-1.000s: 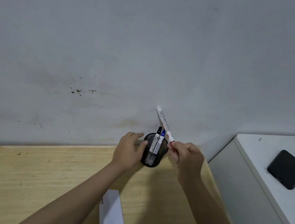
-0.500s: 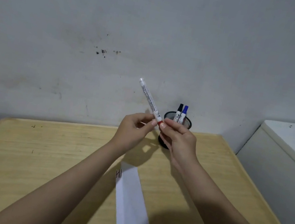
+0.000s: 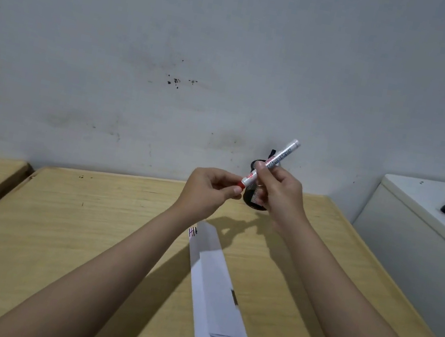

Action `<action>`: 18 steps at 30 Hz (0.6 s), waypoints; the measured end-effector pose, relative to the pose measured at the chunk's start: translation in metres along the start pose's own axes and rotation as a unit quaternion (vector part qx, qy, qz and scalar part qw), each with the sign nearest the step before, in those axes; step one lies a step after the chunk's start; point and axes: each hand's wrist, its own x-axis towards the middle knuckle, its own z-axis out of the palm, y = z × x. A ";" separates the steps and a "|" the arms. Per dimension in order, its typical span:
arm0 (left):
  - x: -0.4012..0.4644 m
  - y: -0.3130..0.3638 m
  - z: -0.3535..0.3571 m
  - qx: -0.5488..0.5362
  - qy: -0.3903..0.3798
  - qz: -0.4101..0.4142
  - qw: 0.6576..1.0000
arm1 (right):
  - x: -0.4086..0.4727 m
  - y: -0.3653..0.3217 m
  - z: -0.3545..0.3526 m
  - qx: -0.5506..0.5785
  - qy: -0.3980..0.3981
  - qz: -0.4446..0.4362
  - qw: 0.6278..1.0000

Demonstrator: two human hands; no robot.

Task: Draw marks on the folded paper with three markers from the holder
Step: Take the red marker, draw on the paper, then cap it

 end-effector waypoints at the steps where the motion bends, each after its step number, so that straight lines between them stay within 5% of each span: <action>1: -0.003 0.002 0.001 0.004 0.002 0.000 1.000 | -0.001 -0.001 0.000 -0.036 0.003 -0.021 0.999; 10: -0.015 0.008 0.008 0.209 0.002 0.025 0.978 | -0.009 0.010 0.010 -0.126 0.029 -0.069 0.989; 15: -0.032 -0.016 -0.027 0.264 -0.032 -0.058 0.962 | 0.022 -0.017 -0.037 0.086 0.207 -0.005 0.975; 18: -0.041 -0.032 -0.045 0.236 0.049 -0.062 0.969 | 0.029 -0.020 -0.051 0.082 0.168 -0.025 0.982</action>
